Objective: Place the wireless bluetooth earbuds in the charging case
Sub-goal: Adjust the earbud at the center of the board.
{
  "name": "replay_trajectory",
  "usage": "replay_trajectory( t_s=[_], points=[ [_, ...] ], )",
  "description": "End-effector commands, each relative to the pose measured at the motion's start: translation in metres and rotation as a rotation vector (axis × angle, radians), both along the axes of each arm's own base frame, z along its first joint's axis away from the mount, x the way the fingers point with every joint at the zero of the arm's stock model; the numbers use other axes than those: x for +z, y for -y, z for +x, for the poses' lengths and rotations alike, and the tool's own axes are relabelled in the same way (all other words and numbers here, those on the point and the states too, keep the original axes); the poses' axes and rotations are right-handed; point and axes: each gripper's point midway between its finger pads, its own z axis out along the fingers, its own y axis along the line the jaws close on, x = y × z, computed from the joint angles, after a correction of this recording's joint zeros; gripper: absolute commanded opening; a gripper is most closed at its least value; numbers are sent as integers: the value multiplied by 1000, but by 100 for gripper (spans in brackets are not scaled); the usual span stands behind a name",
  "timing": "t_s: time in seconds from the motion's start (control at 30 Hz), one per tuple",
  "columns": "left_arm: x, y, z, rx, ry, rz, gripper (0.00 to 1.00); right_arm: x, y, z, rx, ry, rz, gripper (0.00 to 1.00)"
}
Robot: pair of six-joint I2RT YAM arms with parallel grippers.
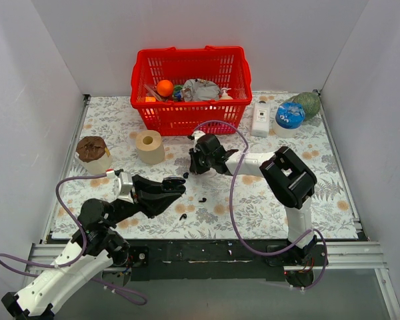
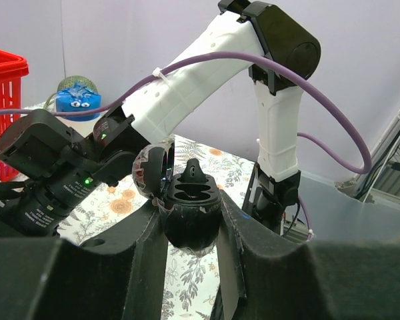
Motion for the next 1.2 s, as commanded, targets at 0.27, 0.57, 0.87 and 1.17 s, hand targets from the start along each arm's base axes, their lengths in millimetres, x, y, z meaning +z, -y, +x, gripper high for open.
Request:
replay_trajectory(
  t_s=[0.27,0.57,0.87,1.17],
  points=[
    [15,-3,-7,-15,32,-44,0,-16,5,-37,46,-53,-31,1],
    [13,-4,-7,-14,30,-37,0,-19,-1,-29,53,-47,-42,1],
    [9,-3,-6,-11,25,-35,0,-21,-13,-28,137,-35,-30,1],
    [12,-4,-5,-4,33,-33,0,-14,10,-5,28,-15,-89,13]
  ],
)
